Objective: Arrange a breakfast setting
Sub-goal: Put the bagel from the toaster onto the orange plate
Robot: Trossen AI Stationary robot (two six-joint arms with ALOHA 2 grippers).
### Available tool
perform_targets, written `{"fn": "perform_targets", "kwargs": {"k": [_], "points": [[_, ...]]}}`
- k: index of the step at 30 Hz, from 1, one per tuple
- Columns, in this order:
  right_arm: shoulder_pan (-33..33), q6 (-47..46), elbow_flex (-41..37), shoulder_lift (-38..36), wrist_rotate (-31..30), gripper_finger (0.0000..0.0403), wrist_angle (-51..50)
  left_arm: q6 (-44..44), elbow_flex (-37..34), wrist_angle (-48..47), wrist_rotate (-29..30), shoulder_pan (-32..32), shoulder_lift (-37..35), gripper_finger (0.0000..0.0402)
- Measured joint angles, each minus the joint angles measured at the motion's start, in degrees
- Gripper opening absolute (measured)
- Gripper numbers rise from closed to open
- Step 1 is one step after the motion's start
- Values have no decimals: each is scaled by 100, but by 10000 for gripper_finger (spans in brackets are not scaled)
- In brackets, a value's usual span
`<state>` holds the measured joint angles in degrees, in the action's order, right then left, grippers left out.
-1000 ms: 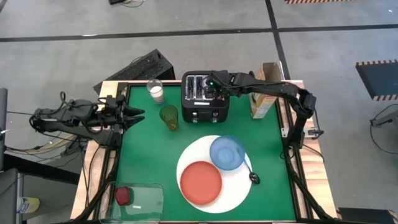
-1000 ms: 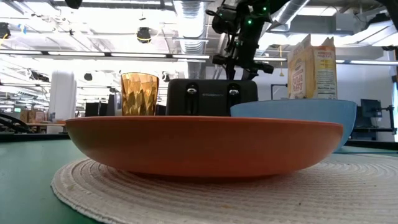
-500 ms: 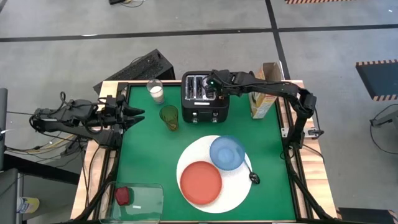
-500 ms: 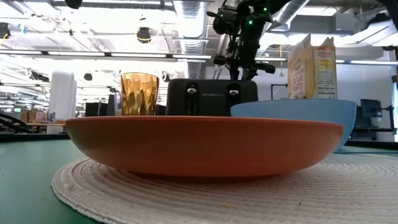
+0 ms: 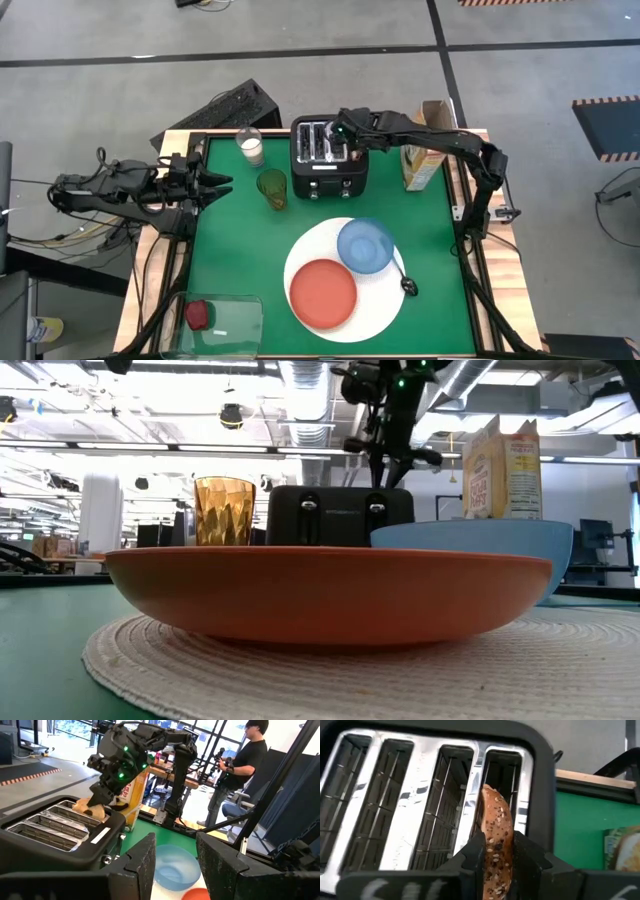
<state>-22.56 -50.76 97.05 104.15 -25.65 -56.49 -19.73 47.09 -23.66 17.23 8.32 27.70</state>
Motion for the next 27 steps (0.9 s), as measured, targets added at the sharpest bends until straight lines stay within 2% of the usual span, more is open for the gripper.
{"fn": "perform_targets", "kwargs": {"k": [8,20,27], "points": [[84,149,515,-7,-191,97,-457,11,0,-2,3,0,0,128],[231,296,1735,-17,-338,97,-1378,17,0,-4,7,-2,0,128],[817,629,2629,-26,-301,97,-2201,17,0,-7,7,0,0,128]]}}
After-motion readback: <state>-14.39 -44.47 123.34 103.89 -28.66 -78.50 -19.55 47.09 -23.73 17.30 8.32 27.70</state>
